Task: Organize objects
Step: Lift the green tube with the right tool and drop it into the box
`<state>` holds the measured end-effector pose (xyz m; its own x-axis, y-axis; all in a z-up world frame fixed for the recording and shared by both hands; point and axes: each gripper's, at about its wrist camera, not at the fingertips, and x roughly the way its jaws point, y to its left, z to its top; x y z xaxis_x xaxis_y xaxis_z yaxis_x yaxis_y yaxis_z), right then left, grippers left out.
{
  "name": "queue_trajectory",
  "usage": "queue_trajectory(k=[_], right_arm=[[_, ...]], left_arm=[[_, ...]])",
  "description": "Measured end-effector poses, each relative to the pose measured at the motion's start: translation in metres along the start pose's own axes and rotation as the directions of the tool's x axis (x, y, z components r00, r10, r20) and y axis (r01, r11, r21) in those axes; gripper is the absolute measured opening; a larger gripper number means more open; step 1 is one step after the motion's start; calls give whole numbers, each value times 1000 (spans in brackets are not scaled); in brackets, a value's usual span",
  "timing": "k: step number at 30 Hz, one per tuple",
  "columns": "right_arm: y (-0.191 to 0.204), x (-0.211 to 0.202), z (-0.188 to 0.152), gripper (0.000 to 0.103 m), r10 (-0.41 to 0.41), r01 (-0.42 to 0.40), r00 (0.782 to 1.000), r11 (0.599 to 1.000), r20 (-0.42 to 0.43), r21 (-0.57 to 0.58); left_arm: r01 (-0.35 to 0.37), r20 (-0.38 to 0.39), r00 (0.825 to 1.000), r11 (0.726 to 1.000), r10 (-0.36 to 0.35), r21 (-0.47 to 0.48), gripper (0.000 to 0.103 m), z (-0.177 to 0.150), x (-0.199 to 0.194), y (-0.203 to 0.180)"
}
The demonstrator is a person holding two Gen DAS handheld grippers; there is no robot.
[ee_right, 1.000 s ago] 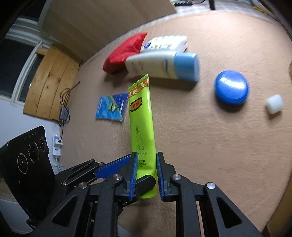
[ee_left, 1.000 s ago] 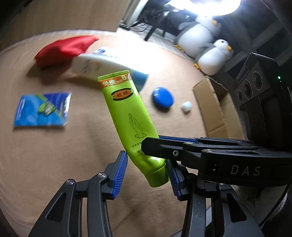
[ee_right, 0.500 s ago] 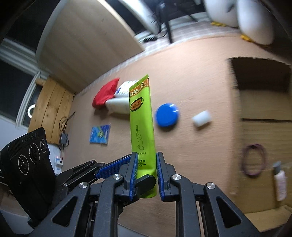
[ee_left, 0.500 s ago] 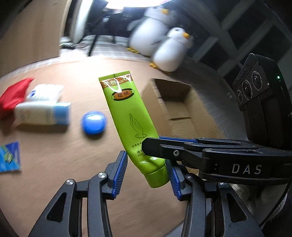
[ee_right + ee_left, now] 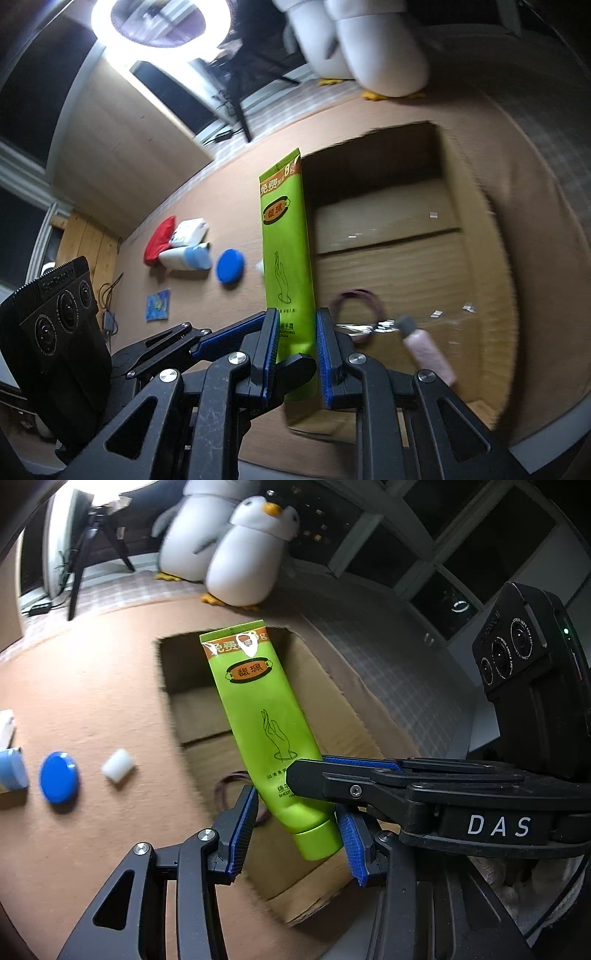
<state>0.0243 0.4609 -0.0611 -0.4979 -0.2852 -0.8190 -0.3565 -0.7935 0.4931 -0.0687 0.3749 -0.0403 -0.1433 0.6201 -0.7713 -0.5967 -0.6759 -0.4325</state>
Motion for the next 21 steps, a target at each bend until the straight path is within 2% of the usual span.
queue_trajectory(k=[6, 8, 9, 10, 13, 21], right_arm=[[-24, -7, -4, 18, -15, 15, 1000, 1000, 1, 22], [-27, -8, -5, 20, -19, 19, 1000, 1000, 1, 17], [-27, -9, -6, 20, -25, 25, 1000, 1000, 3, 17], [-27, -9, -6, 23, -39, 39, 999, 999, 7, 17], [-26, -13, -6, 52, -99, 98, 994, 995, 44, 7], [-16, -10, -8, 54, -102, 103, 993, 995, 54, -6]], left_arm=[[8, -21, 1000, 1000, -7, 15, 47, 1, 16, -15], [-20, -23, 1000, 1000, 20, 13, 48, 2, 20, -14], [-27, -27, 999, 1000, 28, 9, 57, 3, 21, -12], [-26, -36, 999, 1000, 26, -7, 68, 4, 23, -8], [-41, -14, 999, 999, 41, -16, 71, 2, 14, 0], [-76, 22, 997, 997, 77, -28, 71, -4, -14, 22]])
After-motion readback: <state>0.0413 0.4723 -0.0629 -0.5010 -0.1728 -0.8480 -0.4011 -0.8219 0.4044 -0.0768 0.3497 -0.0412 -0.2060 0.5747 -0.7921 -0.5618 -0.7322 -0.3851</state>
